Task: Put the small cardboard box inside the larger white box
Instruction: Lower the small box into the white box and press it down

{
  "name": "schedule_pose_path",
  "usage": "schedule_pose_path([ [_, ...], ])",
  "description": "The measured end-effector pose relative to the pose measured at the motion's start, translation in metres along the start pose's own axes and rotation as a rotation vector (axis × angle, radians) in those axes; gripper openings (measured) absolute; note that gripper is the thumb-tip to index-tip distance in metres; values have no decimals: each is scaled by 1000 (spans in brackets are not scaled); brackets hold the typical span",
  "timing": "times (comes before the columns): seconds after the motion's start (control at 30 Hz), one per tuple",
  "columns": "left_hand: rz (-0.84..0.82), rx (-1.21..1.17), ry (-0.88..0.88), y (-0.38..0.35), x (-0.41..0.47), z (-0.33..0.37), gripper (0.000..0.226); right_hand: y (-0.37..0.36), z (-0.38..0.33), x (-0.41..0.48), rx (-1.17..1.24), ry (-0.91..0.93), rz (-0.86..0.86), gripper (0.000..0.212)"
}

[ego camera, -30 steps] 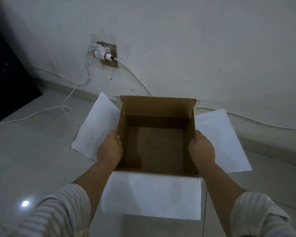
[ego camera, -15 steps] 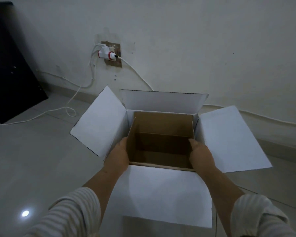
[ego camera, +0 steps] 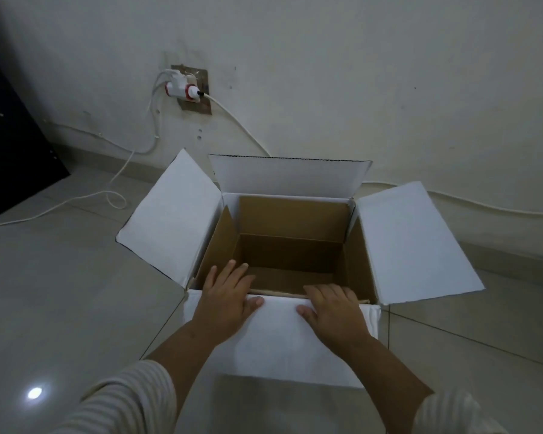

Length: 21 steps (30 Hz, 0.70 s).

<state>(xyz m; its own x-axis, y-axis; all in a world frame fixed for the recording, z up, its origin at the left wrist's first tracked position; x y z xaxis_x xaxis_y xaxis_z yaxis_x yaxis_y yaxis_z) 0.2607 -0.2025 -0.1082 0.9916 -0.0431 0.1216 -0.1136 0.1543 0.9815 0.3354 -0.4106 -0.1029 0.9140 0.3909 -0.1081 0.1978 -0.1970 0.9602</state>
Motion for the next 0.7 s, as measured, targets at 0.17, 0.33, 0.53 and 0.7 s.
schedule_pose_path([
  [0.17,-60,23,32,4,2,4,76,1,-1,2,-36,-35,-4,47],
  [0.33,-146,18,147,8,2,14,47,1,-2,-1,-84,-39,3,42],
  [0.53,-165,-1,120,5,10,30,46,5,15,-11,-114,-50,7,41],
  [0.7,-163,-19,30,-2,25,60,47,14,47,-24,-143,-108,22,39],
])
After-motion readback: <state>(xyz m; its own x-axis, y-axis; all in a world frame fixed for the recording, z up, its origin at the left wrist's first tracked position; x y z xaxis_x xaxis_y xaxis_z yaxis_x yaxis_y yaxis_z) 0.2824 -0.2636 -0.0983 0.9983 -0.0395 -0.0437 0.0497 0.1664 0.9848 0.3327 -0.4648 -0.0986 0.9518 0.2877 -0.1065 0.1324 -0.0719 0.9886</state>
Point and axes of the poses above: each hand's wrist, its own x-axis towards the middle knuckle, its own y-axis out of the back of the hand, z = x × y, the point moved 2 cm from there along x, towards the middle knuckle, and after that the axes turned 13 degrees about -y, right-handed, at the moved point
